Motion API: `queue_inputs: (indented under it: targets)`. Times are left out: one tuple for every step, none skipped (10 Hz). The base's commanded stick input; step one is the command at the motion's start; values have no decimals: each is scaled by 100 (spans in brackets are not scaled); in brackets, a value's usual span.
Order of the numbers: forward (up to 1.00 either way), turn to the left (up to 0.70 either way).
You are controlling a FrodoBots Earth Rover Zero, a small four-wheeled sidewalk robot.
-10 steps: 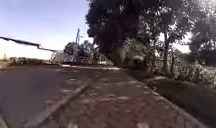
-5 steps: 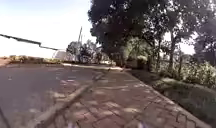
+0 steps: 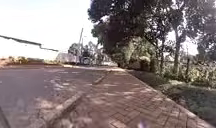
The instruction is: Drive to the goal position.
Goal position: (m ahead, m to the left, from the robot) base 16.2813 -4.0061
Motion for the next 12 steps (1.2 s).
queue_inputs:
  targets:
    - [100, 0]
    - [100, 0]
    - [100, 0]
    - [100, 0]
    - [100, 0]
    - [100, -30]
    - [100, -40]
    - [100, -2]
    - [100, 0]
    - [100, 0]
    - [100, 0]
    - [100, 0]
